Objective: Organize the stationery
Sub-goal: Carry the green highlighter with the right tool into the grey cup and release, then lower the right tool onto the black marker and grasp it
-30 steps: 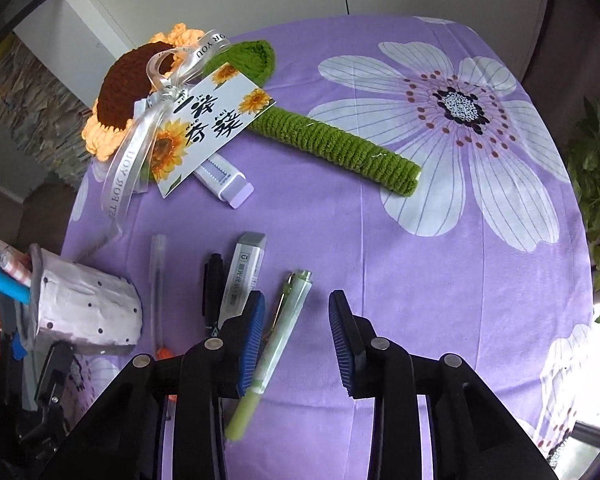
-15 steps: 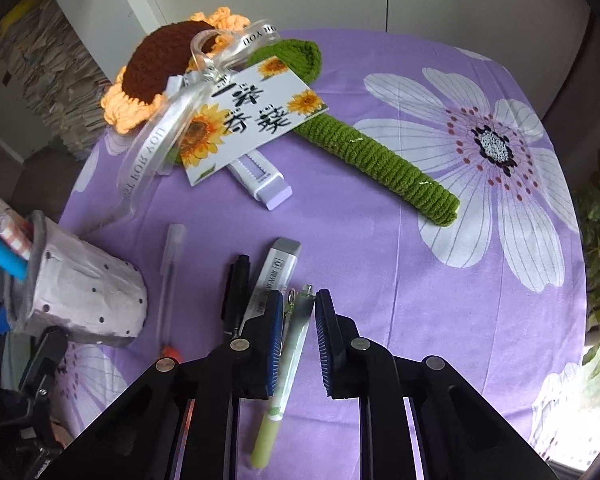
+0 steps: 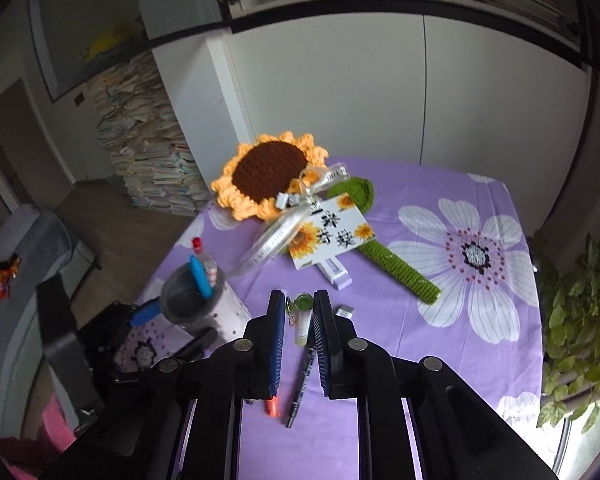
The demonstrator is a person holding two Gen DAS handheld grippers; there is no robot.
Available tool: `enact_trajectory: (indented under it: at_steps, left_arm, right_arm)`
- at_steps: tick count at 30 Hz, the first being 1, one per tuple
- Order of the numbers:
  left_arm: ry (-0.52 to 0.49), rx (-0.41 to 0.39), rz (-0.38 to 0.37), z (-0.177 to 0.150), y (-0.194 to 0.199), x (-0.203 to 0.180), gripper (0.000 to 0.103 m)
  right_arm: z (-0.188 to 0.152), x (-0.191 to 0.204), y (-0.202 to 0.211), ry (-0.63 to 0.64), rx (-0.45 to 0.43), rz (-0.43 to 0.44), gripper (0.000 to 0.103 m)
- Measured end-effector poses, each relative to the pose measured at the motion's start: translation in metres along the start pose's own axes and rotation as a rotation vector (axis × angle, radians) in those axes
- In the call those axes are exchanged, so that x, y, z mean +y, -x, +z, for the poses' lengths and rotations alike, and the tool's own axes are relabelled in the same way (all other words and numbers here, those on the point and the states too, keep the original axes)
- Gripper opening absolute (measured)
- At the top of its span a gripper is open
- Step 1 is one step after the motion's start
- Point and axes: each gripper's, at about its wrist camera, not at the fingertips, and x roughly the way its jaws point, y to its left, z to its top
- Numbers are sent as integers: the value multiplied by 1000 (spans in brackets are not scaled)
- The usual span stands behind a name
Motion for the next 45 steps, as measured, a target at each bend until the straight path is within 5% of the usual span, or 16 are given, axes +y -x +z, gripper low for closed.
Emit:
enact_trajectory:
  at_steps: [12,24,35,38,45]
  left_arm:
    - [-3,6,0,0,-2,-1,64]
    - [-5,0,-2,-1,-2,-1,64]
    - [-4,-2,-1,-1,-2,-1,64]
    - [-4,-2,1,-1,-2,-1,64]
    - [-5,0,5,-1,-1,-1,64]
  right_arm:
    - [38,68,42,175,-161,154,16]
    - [15,79,-44,202,49,116,16]
    - [11,53,-40,87,68,171,16]
    - [13,28,-38,31,54,97,16]
    - [-18,-33,-97,-126,265,-61,16]
